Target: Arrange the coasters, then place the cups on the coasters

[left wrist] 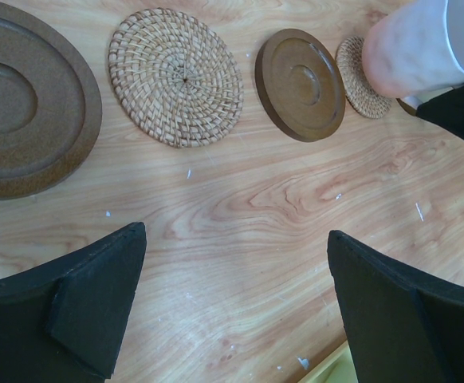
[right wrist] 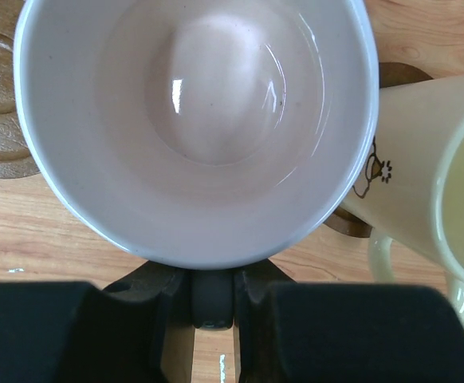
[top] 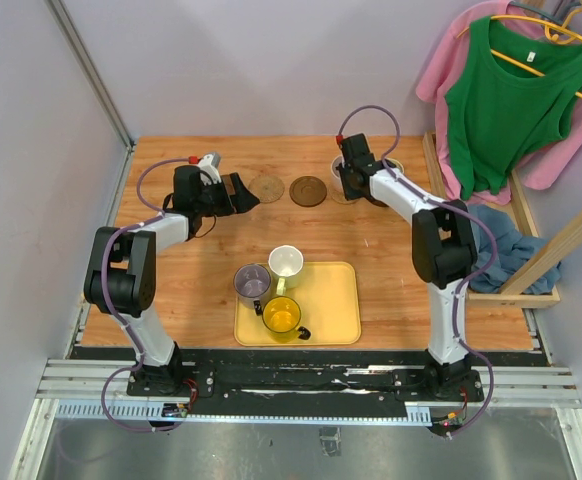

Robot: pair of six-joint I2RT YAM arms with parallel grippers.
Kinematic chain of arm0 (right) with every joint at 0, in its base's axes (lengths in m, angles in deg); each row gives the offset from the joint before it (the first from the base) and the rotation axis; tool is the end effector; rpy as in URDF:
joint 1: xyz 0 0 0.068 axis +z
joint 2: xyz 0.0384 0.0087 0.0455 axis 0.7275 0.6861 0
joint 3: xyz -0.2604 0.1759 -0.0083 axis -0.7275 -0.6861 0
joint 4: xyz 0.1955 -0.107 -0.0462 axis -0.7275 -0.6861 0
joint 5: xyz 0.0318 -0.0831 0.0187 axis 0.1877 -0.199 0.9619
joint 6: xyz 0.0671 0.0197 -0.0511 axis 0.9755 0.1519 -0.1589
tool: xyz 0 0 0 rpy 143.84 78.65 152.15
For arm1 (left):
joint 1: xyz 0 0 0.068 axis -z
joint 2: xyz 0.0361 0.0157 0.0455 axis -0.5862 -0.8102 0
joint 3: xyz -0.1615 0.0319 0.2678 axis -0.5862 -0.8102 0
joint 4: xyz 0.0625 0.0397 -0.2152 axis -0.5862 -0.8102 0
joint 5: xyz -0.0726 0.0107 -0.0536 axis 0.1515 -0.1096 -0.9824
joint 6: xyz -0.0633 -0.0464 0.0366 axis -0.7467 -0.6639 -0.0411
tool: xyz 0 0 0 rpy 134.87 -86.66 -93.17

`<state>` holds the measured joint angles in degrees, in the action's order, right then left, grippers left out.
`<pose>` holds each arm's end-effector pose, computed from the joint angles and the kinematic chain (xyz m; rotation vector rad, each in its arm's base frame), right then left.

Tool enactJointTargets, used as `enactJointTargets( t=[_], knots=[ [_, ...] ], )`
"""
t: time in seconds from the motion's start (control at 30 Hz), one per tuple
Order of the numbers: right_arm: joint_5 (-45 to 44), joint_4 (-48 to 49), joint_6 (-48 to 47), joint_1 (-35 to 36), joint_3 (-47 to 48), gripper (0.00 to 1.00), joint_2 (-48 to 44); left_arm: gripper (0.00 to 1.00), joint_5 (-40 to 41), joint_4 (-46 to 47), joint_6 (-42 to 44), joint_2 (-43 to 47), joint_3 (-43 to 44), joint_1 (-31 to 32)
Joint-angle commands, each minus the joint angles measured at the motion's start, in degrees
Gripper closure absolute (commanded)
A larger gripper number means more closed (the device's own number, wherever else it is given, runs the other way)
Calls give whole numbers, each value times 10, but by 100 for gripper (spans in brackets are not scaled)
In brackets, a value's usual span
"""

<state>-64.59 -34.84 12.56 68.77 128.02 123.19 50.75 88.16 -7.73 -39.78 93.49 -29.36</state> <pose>0.4684 0.1757 0.2392 -0.2403 2.3437 0.0319 0.3862 -0.0787 0.2442 0.0411 2.0802 -0.7669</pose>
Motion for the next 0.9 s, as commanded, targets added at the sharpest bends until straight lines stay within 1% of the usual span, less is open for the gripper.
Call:
enactJointTargets(
  t=[0.0, 0.43, 0.8, 0.83, 0.87],
  knots=[
    [7, 22, 16, -8, 23, 99, 6, 0, 3, 5, 8, -1, 8, 2],
    [10, 13, 22, -11, 25, 99, 14, 0, 2, 1, 8, -9, 12, 2],
    [19, 4, 29, -11, 17, 99, 4, 0, 0, 2, 4, -13, 14, 2],
    [20, 2, 29, -11, 18, 97, 4, 0, 0, 1, 4, -13, 14, 2],
    [22, 0, 30, -11, 19, 91, 4, 0, -1, 1, 4, -13, 15, 2]
  ],
)
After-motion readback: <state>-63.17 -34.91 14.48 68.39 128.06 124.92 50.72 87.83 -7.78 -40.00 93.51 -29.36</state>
